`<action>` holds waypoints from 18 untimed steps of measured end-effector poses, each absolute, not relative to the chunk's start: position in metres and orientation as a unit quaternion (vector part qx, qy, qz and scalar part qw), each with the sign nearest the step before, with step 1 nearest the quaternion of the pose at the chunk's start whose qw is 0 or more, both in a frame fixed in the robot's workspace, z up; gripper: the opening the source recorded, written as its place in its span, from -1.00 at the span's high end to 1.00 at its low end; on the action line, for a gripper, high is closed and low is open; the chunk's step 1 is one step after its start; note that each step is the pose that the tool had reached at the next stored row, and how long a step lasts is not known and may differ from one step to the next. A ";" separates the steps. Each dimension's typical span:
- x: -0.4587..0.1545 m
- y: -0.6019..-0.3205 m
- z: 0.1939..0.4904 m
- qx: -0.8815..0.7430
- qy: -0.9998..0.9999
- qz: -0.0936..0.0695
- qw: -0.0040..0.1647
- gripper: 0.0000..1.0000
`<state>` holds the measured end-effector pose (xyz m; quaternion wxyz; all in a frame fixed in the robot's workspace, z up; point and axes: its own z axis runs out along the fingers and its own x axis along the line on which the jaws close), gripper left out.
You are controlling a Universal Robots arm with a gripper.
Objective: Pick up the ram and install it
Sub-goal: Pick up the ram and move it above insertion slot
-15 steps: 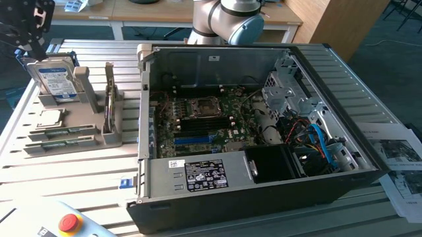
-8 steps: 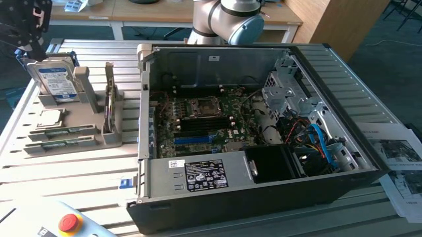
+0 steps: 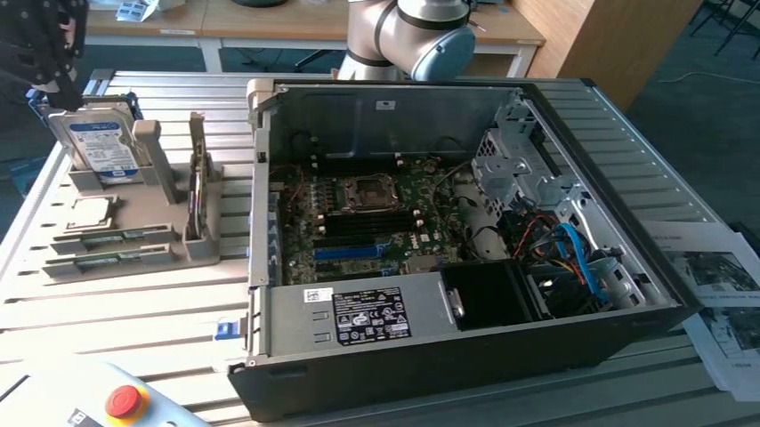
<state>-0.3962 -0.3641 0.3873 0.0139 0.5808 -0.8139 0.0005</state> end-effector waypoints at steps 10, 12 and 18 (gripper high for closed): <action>-0.396 -0.364 0.387 0.648 -0.761 0.002 0.014 0.80; -0.396 -0.364 0.387 0.662 -0.749 0.003 0.014 0.80; -0.396 -0.364 0.387 0.693 -0.721 0.003 0.014 0.80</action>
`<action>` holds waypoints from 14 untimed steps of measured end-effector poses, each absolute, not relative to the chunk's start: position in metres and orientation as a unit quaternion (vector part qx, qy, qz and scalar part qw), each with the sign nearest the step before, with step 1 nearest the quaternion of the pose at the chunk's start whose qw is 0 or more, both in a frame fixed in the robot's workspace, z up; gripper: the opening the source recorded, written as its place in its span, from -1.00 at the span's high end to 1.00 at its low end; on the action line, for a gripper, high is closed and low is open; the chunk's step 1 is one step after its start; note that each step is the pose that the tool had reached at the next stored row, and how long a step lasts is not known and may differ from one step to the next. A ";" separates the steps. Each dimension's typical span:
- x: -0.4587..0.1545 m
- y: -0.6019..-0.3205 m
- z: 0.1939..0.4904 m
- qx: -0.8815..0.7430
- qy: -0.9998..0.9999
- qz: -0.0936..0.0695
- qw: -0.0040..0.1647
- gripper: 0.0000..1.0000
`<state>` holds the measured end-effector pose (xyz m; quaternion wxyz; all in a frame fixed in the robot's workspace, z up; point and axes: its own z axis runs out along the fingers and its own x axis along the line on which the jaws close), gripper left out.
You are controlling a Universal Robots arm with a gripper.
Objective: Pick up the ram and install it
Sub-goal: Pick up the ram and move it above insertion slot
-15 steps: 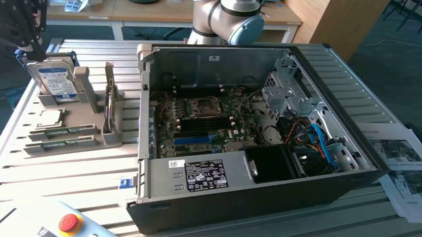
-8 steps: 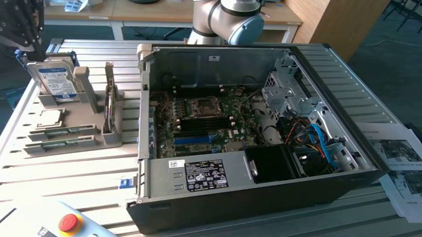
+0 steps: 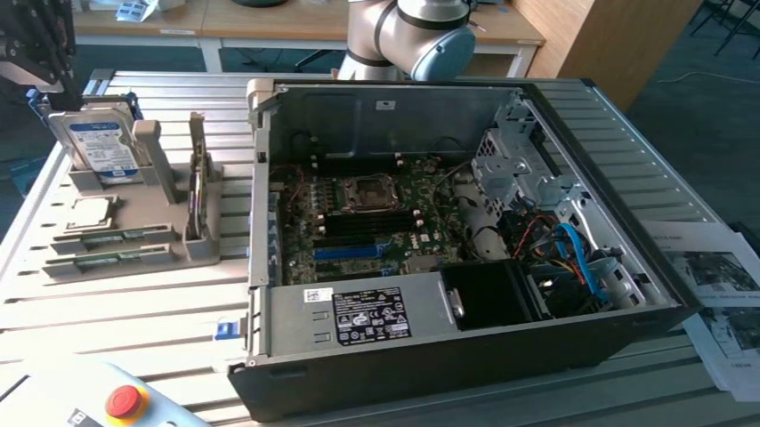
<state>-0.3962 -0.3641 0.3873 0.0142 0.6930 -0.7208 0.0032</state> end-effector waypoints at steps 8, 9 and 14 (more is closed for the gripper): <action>-0.396 -0.364 0.387 0.693 -0.721 0.003 0.014 0.80; -0.396 -0.364 0.387 0.693 -0.721 0.003 0.014 0.80; -0.396 -0.364 0.387 0.694 -0.720 0.003 0.014 0.80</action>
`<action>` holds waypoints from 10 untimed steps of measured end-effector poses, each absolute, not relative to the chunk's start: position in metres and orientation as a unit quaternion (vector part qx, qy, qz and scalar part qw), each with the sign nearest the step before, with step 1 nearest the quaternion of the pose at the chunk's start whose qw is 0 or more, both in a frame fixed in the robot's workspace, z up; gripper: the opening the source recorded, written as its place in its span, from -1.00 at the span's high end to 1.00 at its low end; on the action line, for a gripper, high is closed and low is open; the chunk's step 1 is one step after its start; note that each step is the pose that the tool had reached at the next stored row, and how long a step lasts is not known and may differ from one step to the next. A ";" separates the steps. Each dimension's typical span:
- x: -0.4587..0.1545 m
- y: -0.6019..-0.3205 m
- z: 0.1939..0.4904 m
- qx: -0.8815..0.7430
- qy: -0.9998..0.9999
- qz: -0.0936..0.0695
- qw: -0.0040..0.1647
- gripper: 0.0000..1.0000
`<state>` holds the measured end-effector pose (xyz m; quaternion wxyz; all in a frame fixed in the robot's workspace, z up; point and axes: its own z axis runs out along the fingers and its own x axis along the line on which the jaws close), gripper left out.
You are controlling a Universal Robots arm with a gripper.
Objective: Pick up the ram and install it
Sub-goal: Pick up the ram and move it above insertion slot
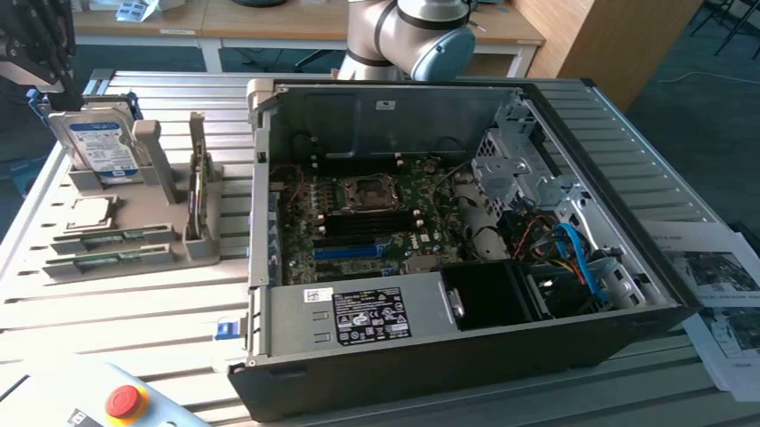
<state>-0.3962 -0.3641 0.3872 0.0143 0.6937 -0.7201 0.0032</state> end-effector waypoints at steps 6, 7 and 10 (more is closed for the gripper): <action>-0.396 -0.364 0.387 0.700 -0.714 0.003 0.014 0.80; -0.396 -0.364 0.387 0.700 -0.714 0.003 0.014 0.80; -0.396 -0.364 0.387 0.700 -0.714 0.003 0.014 0.80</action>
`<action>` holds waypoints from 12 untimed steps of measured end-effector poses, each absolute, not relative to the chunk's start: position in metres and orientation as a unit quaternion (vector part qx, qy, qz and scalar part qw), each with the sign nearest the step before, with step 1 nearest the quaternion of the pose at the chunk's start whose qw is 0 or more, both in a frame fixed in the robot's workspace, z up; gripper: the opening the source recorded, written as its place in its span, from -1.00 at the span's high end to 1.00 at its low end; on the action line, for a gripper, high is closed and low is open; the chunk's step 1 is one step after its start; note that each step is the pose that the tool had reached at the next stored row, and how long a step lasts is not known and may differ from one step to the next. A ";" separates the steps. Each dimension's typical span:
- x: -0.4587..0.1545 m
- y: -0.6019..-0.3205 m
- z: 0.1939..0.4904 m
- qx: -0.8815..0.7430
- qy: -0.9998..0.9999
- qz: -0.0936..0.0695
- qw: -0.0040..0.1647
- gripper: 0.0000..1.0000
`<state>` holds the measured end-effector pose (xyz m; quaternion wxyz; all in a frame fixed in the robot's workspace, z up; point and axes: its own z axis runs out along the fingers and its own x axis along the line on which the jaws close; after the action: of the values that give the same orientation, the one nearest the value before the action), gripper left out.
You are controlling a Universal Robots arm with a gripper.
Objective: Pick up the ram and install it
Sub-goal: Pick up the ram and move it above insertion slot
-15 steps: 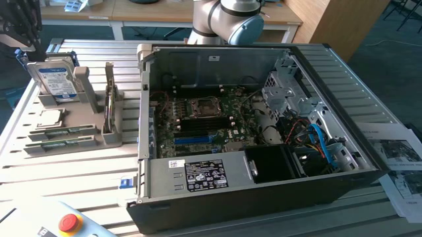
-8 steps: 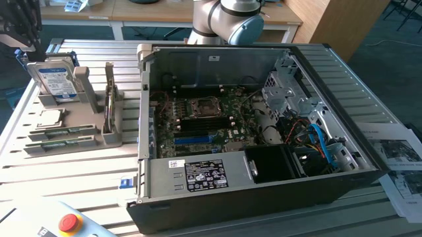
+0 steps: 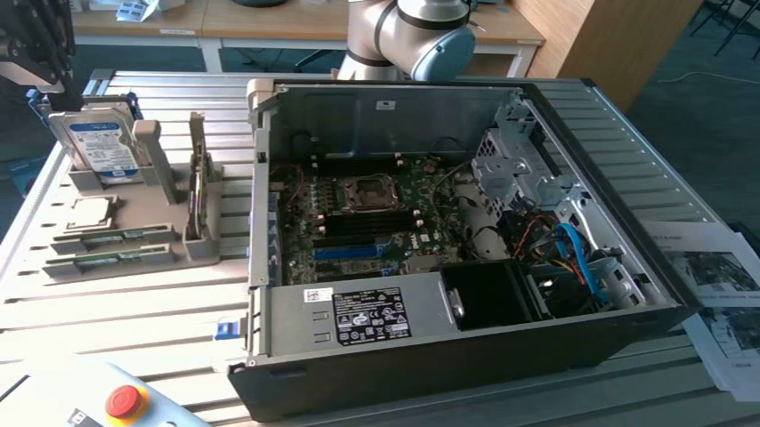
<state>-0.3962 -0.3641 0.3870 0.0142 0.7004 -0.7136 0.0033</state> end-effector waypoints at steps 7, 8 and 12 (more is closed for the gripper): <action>-0.396 -0.364 0.386 0.700 -0.714 0.003 0.014 0.80; -0.396 -0.364 0.386 0.700 -0.714 0.003 0.014 0.80; -0.396 -0.364 0.383 0.700 -0.714 0.003 0.014 0.80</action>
<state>-0.3963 -0.3641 0.3831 0.0142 0.7004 -0.7136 0.0033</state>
